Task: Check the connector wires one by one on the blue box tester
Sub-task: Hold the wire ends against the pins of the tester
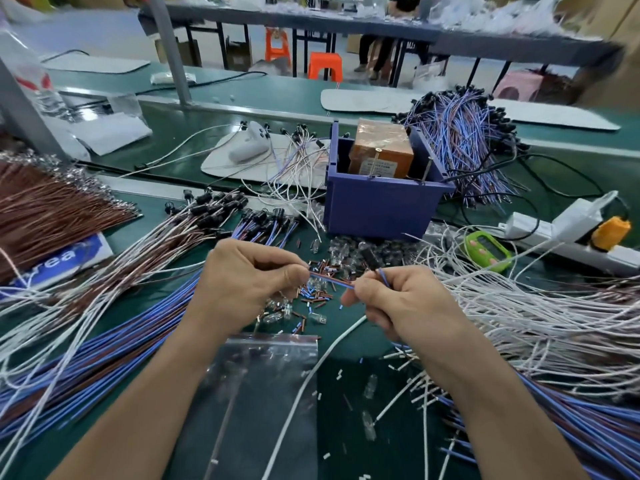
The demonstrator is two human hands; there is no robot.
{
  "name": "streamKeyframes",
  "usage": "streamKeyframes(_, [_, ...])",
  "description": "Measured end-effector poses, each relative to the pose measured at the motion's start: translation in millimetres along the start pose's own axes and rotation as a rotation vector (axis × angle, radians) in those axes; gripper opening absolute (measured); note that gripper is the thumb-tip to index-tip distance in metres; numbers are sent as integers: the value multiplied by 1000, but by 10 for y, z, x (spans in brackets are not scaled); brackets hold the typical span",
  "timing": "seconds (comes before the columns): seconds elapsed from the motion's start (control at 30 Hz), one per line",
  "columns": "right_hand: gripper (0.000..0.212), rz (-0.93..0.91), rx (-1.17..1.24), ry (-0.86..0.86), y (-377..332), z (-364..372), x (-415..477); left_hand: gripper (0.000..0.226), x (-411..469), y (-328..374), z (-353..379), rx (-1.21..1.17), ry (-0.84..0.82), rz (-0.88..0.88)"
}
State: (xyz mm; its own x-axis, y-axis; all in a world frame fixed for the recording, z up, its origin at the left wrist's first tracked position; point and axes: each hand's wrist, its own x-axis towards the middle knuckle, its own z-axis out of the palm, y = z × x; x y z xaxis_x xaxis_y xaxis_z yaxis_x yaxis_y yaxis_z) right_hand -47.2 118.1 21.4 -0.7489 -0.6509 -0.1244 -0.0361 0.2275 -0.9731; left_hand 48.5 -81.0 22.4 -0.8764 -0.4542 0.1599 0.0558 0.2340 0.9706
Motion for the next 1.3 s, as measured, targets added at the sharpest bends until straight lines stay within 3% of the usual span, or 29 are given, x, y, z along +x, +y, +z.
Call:
streamKeyframes(0.37, [33, 33, 78, -15, -36, 60, -13, 9, 25, -29, 28, -358, 51, -211])
streamKeyframes(0.5, [39, 61, 214, 60, -47, -91, -23, 13, 89, -49, -153, -564, 201, -314])
streamKeyframes(0.63, [43, 44, 401, 193, -45, -243, -22, 9, 34, -66, -72, -352, 164, -230])
streamKeyframes(0.77, [41, 27, 477, 209, -35, -101, -17, 5, -87, -114, 266, 291, 115, 57])
streamKeyframes(0.83, [41, 9, 482, 206, -34, -29, -21, 17, -135, -66, 391, 367, 119, 144])
streamKeyframes(0.93, [37, -27, 445, 248, -31, 37, -11, 12, -28, 111, 599, 66, 54, 40])
streamKeyframes(1.0, [35, -45, 419, 310, -17, 64, 3, 24, 75, 192, 727, -89, 3, -23])
streamKeyframes(1.1, [41, -105, 383, 365, -10, 72, 53, 29, 203, 250, 879, -230, 20, -104])
streamKeyframes(1.3, [33, -218, 302, 443, -37, 37, 191, 15, 363, 259, 1089, -441, 38, -205])
